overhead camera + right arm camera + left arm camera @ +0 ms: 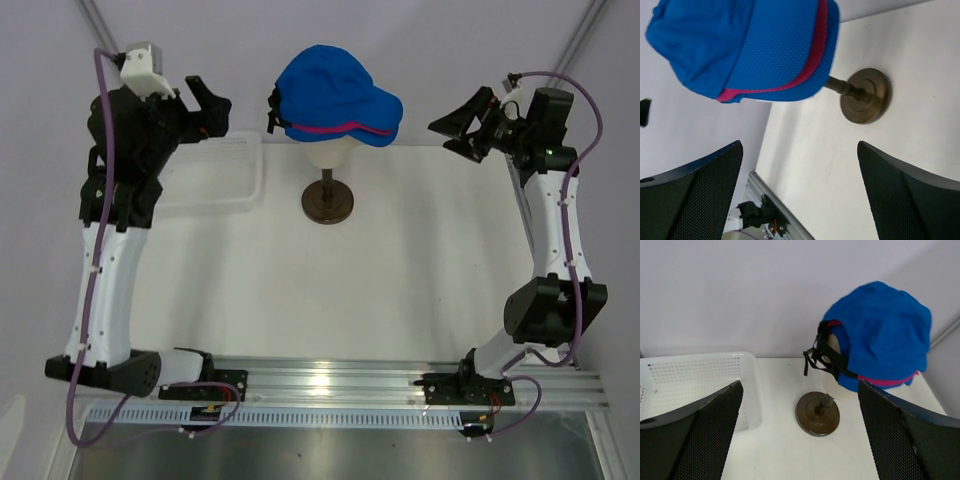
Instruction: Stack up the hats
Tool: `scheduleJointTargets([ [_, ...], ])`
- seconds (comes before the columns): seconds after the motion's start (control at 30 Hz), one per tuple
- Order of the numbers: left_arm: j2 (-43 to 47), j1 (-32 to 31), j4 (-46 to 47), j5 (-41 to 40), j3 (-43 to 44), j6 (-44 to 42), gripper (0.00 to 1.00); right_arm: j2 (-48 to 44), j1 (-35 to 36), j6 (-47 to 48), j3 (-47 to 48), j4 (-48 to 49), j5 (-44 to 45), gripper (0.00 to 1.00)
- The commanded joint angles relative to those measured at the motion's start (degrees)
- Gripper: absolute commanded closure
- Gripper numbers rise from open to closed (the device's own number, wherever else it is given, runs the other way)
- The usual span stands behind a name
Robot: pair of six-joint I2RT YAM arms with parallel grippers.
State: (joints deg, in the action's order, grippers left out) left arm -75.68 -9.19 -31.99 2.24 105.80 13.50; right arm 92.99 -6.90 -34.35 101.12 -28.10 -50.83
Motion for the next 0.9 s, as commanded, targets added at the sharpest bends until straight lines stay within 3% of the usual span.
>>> scheduleJointTargets([
  [0.0,4.7,0.2,-0.4,5.5,-5.2,0.3,0.00,-5.8,-0.8,9.0,1.5,-9.1,7.9,0.01],
  [0.23,19.1,0.2,4.0,17.4,-26.6,2.7,0.01,-23.6,-0.8,12.8,-12.8,-2.1,16.4,0.00],
  [0.37,28.7,0.2,8.7,17.1,-42.6,4.7,0.00,-33.6,-0.7,11.8,-22.5,2.6,16.5,0.01],
  [0.5,37.1,0.2,11.6,14.5,-51.7,3.8,0.01,-41.0,-0.7,10.9,-30.6,2.8,20.1,0.00],
  [0.87,40.0,0.2,5.0,8.6,-56.6,1.1,0.00,-51.9,-0.5,4.2,-49.3,10.9,21.8,0.01],
])
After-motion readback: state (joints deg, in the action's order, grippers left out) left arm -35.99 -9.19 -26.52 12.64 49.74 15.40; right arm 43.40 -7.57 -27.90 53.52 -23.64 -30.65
